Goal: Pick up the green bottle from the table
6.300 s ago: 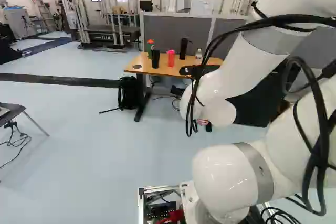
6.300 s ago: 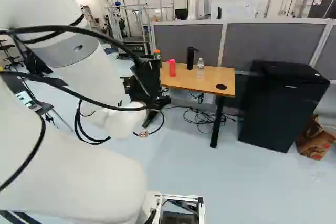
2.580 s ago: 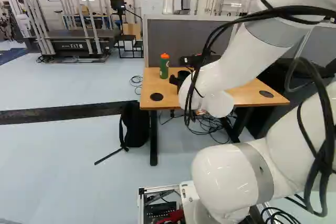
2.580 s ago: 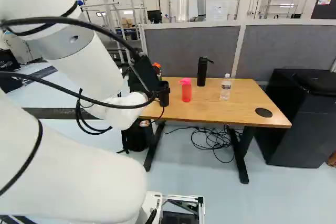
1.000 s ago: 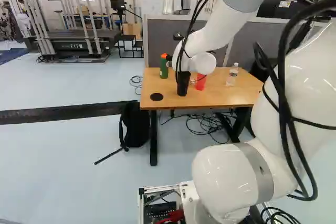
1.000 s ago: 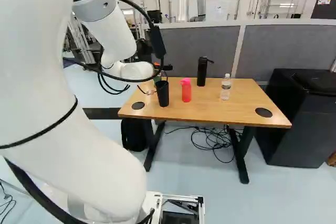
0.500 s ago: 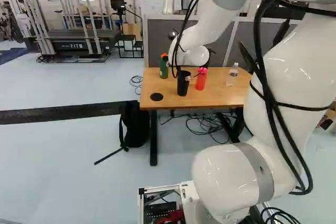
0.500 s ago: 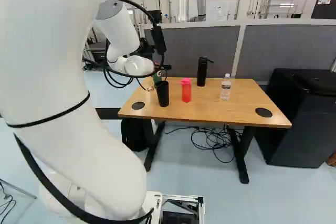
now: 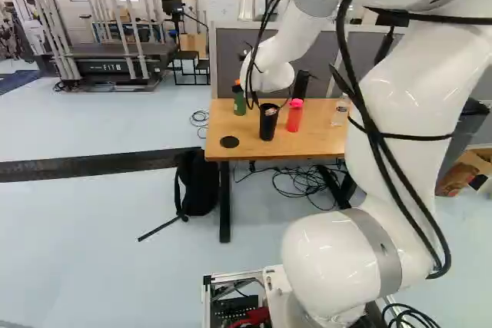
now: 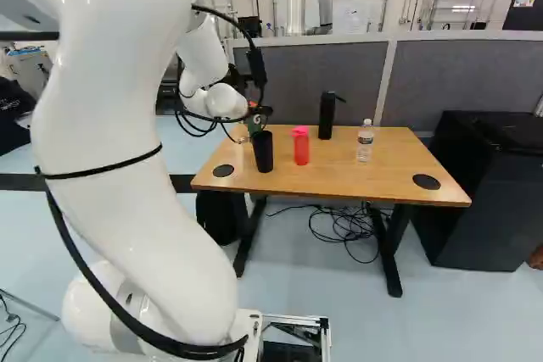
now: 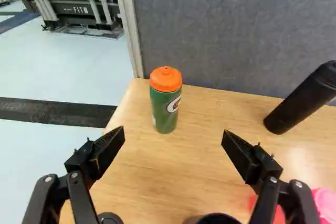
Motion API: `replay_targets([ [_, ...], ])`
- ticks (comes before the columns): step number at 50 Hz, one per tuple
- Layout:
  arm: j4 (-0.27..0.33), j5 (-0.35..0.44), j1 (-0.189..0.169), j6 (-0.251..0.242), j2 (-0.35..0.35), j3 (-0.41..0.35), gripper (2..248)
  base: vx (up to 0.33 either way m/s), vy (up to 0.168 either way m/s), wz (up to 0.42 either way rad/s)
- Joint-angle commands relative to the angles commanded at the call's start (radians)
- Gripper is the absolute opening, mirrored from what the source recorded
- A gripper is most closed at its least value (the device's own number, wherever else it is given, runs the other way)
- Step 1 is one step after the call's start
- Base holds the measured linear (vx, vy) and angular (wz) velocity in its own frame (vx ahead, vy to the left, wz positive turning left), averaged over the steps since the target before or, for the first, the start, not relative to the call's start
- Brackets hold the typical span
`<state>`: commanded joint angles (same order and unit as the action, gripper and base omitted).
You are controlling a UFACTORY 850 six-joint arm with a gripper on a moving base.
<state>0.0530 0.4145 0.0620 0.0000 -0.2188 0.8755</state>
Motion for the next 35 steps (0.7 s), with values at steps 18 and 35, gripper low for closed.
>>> replay_targets([
  [18, 0.027, -0.084, 0.019, 0.000, -0.088, 0.102, 247, 0.000, 0.000, 0.000],
  [35, 0.052, -0.171, 0.032, 0.000, -0.168, 0.200, 247, 0.000, 0.000, 0.000],
])
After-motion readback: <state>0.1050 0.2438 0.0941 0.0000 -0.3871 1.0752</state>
